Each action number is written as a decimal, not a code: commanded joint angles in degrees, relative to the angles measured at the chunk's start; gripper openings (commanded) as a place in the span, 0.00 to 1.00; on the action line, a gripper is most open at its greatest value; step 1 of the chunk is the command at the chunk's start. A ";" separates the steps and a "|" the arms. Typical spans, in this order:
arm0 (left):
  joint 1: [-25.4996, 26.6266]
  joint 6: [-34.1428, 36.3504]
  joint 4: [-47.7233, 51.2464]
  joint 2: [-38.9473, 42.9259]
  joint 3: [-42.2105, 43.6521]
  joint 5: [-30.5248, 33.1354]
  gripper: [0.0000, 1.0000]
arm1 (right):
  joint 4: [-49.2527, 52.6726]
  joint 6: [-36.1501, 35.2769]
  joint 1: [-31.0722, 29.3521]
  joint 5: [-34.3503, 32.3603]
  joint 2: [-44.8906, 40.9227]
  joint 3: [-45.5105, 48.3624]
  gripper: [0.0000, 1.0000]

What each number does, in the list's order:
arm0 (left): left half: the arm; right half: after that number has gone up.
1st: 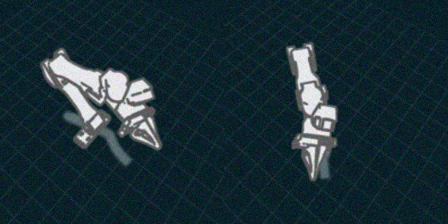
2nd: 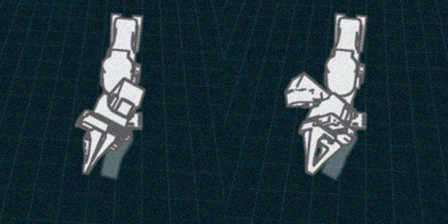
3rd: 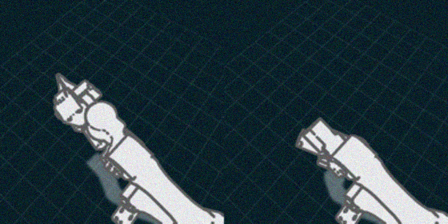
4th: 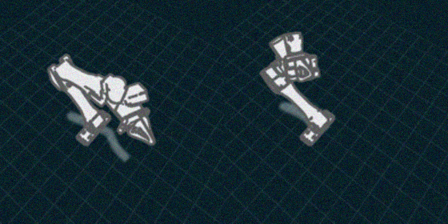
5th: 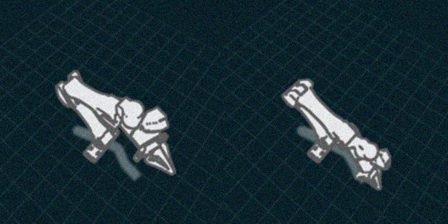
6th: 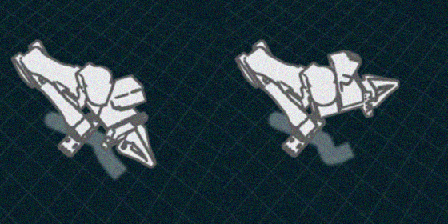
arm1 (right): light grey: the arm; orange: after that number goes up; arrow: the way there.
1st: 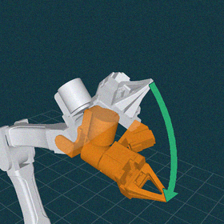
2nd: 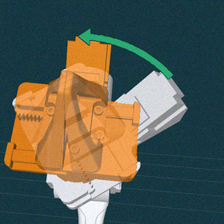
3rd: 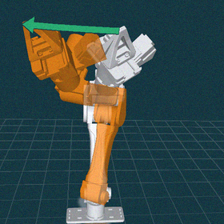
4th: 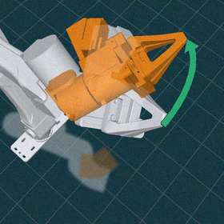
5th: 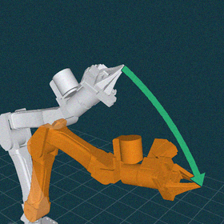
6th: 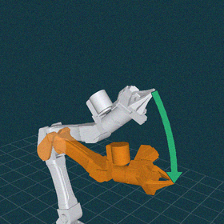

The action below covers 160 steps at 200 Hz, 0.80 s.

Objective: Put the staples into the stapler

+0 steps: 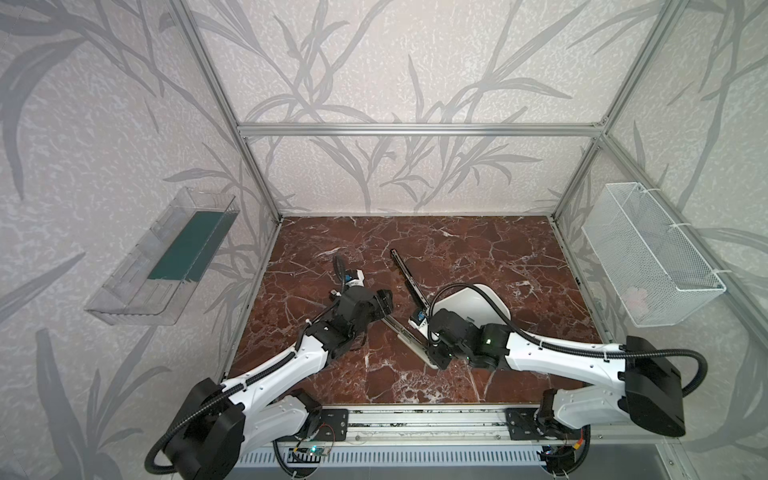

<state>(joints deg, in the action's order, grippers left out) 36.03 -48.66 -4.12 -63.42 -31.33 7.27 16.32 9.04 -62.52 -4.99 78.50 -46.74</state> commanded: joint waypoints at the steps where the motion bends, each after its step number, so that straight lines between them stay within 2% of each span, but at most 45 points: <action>1: 1.55 -2.58 -2.81 -0.32 0.31 4.22 0.79 | -1.02 2.89 -0.32 -0.25 1.84 0.60 0.16; 29: 2.10 -2.49 -3.67 -1.11 0.74 4.71 0.79 | -2.42 3.62 -0.28 0.55 3.66 0.47 0.16; 81: 2.06 -1.74 -4.27 -1.68 1.45 5.04 0.79 | 1.83 1.70 -0.32 -0.81 8.64 -2.13 0.14; 160: 2.08 -0.91 -4.63 -2.57 1.63 5.56 0.79 | 0.65 0.95 -0.30 -2.40 6.27 -0.39 0.14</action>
<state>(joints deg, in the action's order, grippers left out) 37.98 -49.54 -7.77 -65.39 -30.20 11.07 16.56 10.63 -62.57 -6.00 87.00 -47.44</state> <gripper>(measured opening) 0.787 0.144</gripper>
